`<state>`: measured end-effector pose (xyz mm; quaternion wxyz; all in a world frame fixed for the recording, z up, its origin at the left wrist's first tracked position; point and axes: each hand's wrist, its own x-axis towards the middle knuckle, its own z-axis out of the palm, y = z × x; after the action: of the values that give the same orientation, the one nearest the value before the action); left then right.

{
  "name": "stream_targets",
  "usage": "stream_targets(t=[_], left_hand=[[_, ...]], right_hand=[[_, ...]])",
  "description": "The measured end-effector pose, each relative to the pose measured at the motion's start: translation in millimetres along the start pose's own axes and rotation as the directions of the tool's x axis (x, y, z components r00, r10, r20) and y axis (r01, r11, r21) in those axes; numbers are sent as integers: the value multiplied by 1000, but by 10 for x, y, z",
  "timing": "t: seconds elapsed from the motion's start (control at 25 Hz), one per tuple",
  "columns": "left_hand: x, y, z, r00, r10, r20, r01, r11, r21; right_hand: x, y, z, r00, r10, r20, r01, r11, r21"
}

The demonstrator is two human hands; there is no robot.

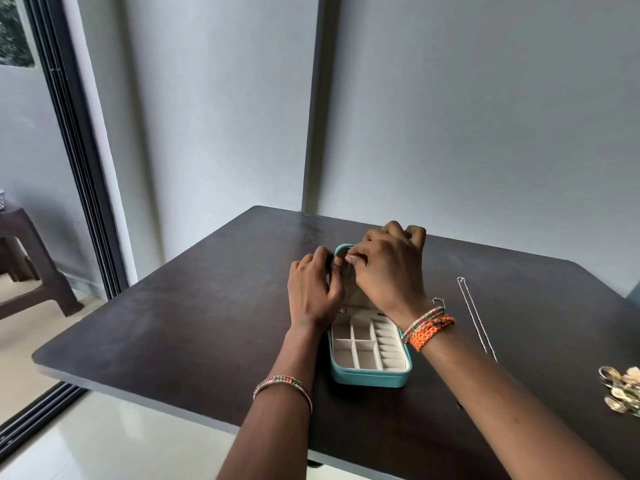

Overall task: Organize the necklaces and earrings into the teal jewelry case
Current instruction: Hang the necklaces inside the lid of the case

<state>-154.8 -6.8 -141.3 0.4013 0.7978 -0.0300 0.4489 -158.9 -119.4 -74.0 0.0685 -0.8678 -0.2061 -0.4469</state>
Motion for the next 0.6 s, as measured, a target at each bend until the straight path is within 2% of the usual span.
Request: stream_targets(t=[0.32, 0.6], left_hand=[[-19, 44, -24, 1000, 14, -7, -14, 1000, -9], [-22, 50, -28, 1000, 7, 4, -7, 1000, -15]], right_hand=[[-59, 35, -32, 997, 20, -69, -19, 1000, 13], [-71, 38, -4, 997, 48, -59, -48, 999, 16]])
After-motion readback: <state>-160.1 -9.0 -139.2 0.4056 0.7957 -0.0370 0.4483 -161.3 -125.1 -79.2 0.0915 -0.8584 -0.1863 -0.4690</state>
